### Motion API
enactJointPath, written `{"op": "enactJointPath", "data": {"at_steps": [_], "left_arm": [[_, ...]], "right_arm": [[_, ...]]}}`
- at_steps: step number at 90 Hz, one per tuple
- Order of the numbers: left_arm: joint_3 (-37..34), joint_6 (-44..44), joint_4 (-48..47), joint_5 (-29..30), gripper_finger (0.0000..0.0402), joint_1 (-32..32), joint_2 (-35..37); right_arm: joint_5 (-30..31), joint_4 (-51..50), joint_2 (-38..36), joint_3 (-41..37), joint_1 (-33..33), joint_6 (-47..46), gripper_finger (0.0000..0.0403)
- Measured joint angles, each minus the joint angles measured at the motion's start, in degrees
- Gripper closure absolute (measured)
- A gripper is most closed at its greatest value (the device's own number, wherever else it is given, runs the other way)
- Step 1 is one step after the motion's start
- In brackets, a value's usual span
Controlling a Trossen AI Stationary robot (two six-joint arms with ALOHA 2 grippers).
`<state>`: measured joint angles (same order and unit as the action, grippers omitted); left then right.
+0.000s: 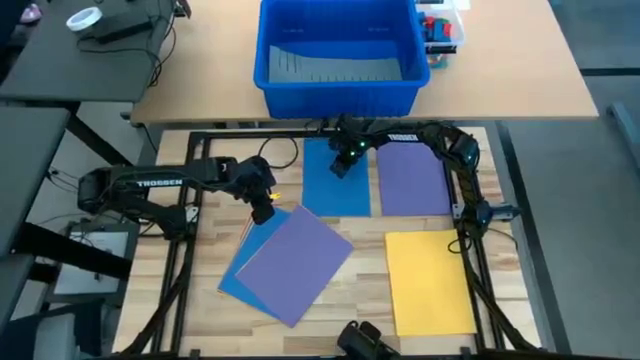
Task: Organize paper
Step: Put the blue paper on the table, then stack the purple paper on top of the other purple papers
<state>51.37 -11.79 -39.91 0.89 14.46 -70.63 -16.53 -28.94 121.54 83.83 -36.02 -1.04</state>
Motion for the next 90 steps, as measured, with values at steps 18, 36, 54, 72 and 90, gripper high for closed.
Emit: {"op": "enactJointPath", "data": {"at_steps": [18,36,54,72,90], "left_arm": [[-0.02,-0.11,0.62,-0.01,0.0402,0.0,0.0],[-0.05,-2.17,8.36,-0.27,0.0402,0.0,-0.86],[-0.07,-1.05,14.88,-8.9,0.0402,0.41,-7.85],[-0.07,2.91,17.63,-11.12,0.0402,-2.59,-15.24],[-0.07,8.11,20.04,-13.69,0.0402,-7.97,-21.9]], "right_arm": [[-0.16,-11.83,-0.88,6.63,0.23,0.65,0.0403],[-2.26,-23.17,-4.19,11.47,1.82,-6.76,0.0403],[-3.3,-15.58,-8.93,0.34,6.71,-23.31,0.0381],[-3.06,-9.23,-15.1,-13.31,19.02,-40.53,0.0313],[1.44,2.17,-17.81,-20.94,30.84,-59.01,0.0248]]}}
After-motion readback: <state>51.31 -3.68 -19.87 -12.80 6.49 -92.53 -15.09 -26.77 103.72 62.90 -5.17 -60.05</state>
